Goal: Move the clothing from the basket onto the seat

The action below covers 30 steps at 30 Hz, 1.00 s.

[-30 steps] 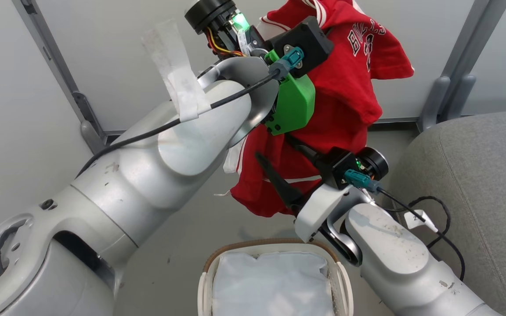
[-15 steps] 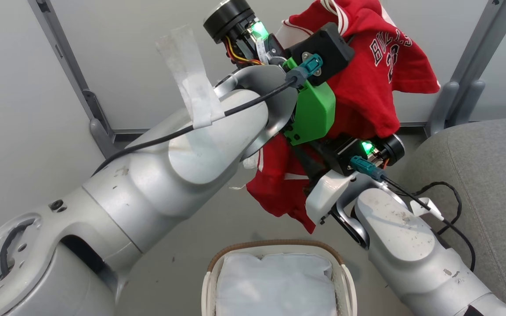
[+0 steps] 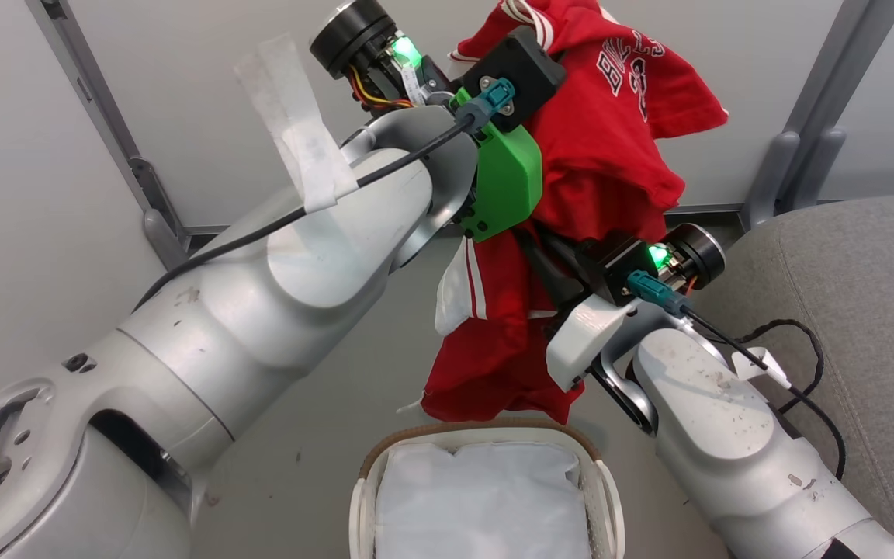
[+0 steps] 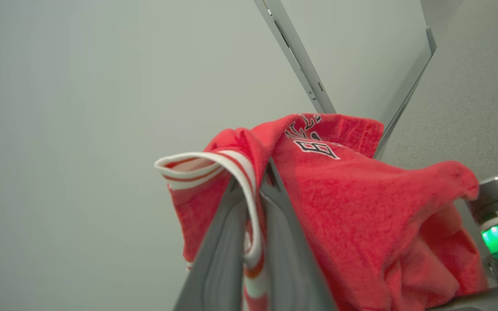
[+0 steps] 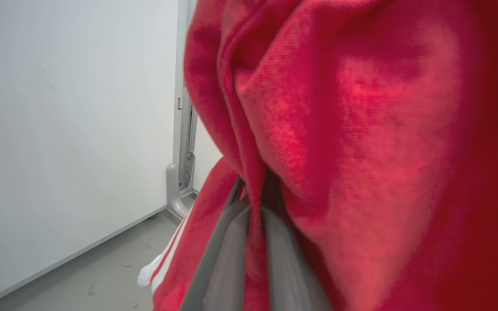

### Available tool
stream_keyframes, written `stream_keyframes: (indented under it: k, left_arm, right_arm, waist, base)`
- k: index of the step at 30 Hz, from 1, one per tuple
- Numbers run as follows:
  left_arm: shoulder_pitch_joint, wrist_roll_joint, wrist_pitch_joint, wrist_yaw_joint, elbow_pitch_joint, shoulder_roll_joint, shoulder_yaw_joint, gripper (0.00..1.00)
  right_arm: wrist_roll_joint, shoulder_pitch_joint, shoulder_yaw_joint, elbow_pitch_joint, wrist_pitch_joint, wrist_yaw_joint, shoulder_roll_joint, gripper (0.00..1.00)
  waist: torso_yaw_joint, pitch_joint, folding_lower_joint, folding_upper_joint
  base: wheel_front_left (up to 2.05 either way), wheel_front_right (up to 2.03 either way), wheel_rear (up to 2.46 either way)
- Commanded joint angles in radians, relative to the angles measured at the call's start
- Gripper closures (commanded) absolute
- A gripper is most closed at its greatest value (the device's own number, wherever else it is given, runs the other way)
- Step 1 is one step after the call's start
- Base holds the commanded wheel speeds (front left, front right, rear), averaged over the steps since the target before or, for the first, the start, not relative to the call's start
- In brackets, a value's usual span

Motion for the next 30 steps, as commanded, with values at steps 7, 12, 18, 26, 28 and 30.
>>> stream_keyframes:
  k: [7, 12, 18, 26, 28, 30]
  left_arm:
    - [0.040, -0.046, -0.042, -0.019, 0.047, 0.029, 0.022, 0.75]
    - [0.110, -0.141, -0.063, -0.052, 0.061, 0.052, 0.064, 0.00]
    - [0.196, -0.175, -0.144, -0.057, 0.061, 0.105, 0.079, 0.00]
    - [0.338, -0.192, -0.219, -0.043, 0.035, 0.156, 0.124, 0.00]
    - [0.380, -0.188, -0.225, -0.040, 0.017, 0.163, 0.140, 0.00]
    - [0.417, -0.168, -0.225, -0.030, -0.020, 0.171, 0.168, 0.00]
  right_arm:
    - [-0.005, 0.016, -0.006, -0.034, 0.000, -0.001, -0.003, 1.00]
    - [-0.009, 0.026, -0.026, -0.066, 0.000, -0.001, -0.003, 1.00]
    - [-0.031, 0.032, -0.057, -0.108, 0.000, -0.001, -0.003, 1.00]
    - [-0.054, 0.046, -0.106, -0.140, -0.001, -0.001, -0.003, 1.00]
    - [-0.056, 0.051, -0.116, -0.145, -0.001, -0.001, -0.003, 1.00]
    - [-0.060, 0.058, -0.129, -0.154, -0.001, -0.001, -0.003, 1.00]
  waist:
    - [-0.017, 0.010, 0.0000, -0.0001]
    - [-0.030, 0.017, 0.0000, -0.0001]
    - [-0.046, 0.027, 0.0000, -0.0001]
    - [-0.060, 0.041, 0.0000, -0.0001]
    - [-0.063, 0.044, 0.0000, -0.0001]
    - [-0.065, 0.046, 0.0000, -0.0001]
  base:
    - [0.00, 0.00, 0.00]
    - [0.00, 0.00, 0.00]
    - [0.00, 0.00, 0.00]
    - [0.00, 0.00, 0.00]
    - [0.00, 0.00, 0.00]
    - [0.00, 0.00, 0.00]
